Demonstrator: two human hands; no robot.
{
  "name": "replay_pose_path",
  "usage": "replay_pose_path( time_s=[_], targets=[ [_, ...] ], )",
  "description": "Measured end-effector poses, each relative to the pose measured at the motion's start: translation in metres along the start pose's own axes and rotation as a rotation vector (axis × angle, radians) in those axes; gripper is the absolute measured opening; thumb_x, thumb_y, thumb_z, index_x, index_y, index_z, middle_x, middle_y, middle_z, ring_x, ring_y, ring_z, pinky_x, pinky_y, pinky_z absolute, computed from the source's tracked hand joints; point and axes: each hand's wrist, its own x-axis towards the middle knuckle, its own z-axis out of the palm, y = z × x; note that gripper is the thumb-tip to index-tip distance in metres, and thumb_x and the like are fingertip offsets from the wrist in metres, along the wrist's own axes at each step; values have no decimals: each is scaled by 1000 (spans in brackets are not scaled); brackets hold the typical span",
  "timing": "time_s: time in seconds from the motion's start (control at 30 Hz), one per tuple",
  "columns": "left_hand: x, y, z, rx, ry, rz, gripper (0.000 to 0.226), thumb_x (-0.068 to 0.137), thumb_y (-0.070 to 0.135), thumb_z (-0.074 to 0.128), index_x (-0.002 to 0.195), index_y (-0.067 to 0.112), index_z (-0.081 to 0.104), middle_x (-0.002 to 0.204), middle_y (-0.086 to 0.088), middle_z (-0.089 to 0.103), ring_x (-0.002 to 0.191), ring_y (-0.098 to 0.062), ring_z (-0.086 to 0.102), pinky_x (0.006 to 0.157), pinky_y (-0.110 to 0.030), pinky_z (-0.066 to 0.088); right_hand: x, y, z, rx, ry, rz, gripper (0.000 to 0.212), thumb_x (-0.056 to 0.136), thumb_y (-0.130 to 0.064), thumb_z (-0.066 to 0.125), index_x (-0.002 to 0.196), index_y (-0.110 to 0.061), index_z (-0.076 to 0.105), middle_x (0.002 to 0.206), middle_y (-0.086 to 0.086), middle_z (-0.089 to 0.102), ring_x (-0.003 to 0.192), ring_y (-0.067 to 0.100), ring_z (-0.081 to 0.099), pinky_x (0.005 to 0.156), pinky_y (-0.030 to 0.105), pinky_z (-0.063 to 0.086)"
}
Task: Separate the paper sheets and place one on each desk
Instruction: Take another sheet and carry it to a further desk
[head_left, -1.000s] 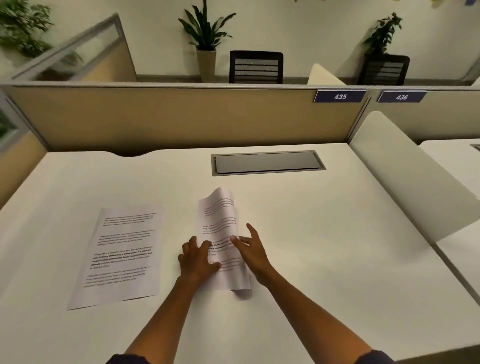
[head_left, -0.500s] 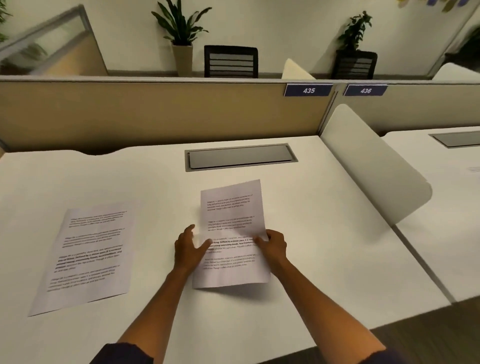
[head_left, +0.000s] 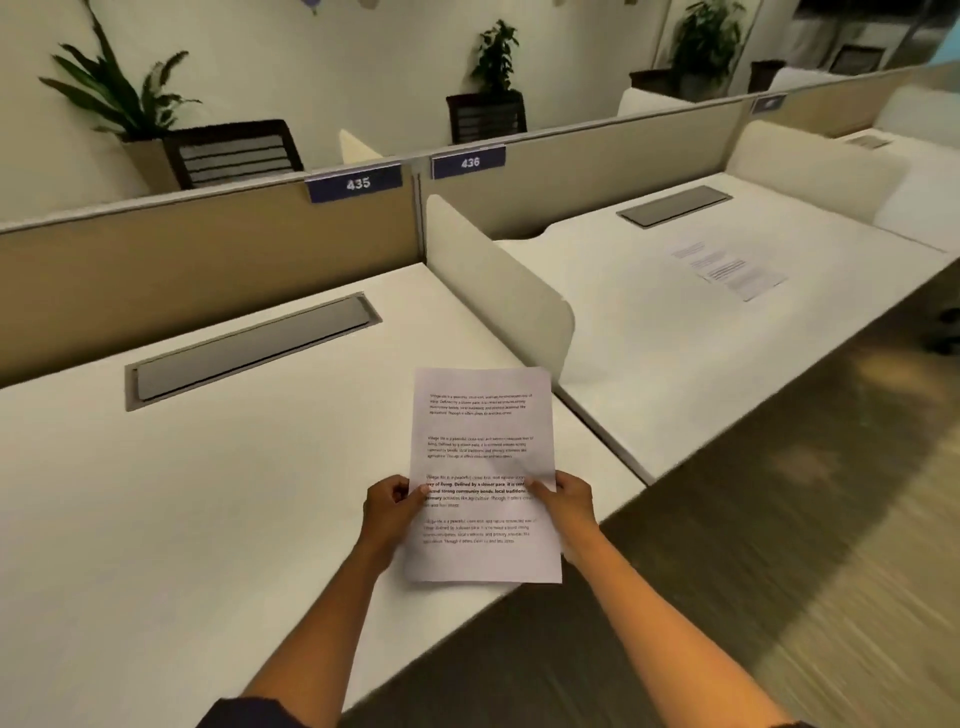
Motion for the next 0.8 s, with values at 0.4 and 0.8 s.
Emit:
replay_pose_path(
  time_s=[0.4,0.8],
  targets=[
    [-20,107,332,131,-433,142,18,88,19,69,86,1,65,87,-6,73,79,-24,70,62,-26,54,6,-4,-319,263,429,2,12,86,-14,72,97,-10,68,98,12,75,82,26,75,71,40,62],
    [30,168,643,215,-828,222,19,91,19,65,84,1,67,89,-11,72,87,-29,68,75,-39,54,73,-7,-553,308,845,42,23,89,-7,68,105,9,66,108,24,72,90,27,67,89,50,55]
  ],
)
